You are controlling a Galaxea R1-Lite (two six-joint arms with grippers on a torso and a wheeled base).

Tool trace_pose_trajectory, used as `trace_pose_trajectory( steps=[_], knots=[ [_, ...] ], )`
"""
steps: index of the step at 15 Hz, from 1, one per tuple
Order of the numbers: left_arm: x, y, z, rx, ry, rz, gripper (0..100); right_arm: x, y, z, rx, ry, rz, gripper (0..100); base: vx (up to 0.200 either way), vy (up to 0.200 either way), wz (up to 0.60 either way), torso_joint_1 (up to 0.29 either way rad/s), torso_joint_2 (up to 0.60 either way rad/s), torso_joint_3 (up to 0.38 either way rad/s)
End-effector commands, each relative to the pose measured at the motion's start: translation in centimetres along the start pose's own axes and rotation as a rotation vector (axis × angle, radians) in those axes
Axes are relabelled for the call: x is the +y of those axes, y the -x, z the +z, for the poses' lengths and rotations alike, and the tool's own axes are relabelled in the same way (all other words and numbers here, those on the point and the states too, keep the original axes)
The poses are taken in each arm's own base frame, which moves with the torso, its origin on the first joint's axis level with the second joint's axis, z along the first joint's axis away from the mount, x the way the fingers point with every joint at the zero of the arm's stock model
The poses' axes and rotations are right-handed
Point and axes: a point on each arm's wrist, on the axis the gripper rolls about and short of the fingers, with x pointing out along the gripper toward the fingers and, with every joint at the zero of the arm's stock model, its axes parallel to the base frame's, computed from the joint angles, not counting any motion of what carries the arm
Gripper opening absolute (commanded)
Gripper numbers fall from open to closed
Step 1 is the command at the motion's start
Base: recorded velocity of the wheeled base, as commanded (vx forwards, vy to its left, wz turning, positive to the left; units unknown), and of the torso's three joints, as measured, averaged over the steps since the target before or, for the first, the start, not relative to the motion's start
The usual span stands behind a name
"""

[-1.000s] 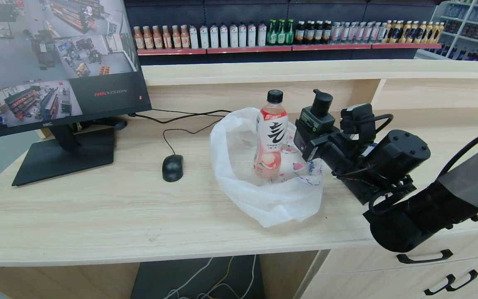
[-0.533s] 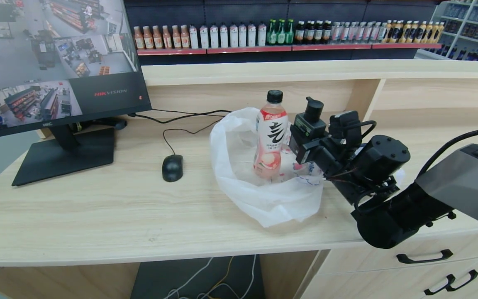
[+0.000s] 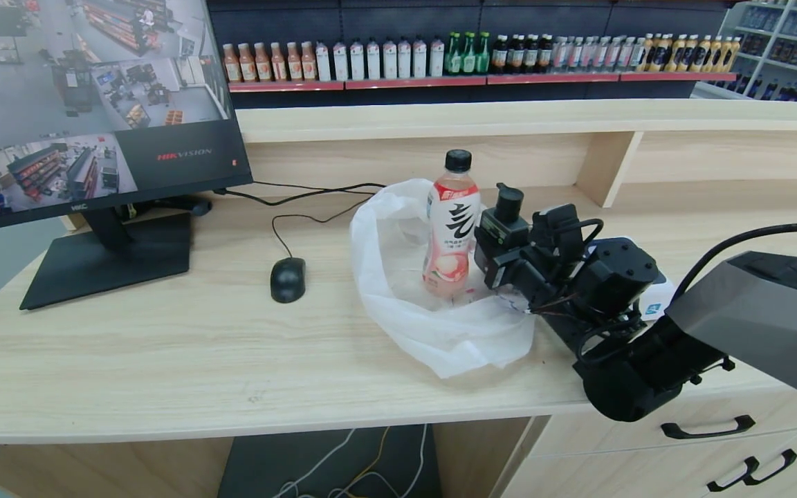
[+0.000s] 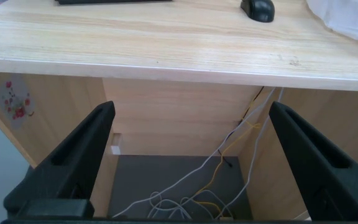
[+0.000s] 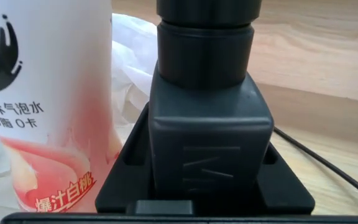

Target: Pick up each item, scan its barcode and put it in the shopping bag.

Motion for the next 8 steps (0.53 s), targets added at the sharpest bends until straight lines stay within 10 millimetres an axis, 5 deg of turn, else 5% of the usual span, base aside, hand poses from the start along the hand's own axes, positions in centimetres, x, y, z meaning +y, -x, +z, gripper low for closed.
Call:
trace_pose_trajectory(
  steps=[1, 8],
  knots=[
    [0.0, 0.0, 0.0, 0.0, 0.0, 0.001, 100, 0.26, 0.16, -0.46, 0.015, -0.001, 0.006, 0, 0.0, 0.0, 0.0, 0.0, 0.0, 0.0],
    [0.0, 0.0, 0.0, 0.0, 0.0, 0.001, 100, 0.44, 0.61, -1.38, 0.052, -0.003, 0.012, 0, 0.0, 0.0, 0.0, 0.0, 0.0, 0.0]
  ],
)
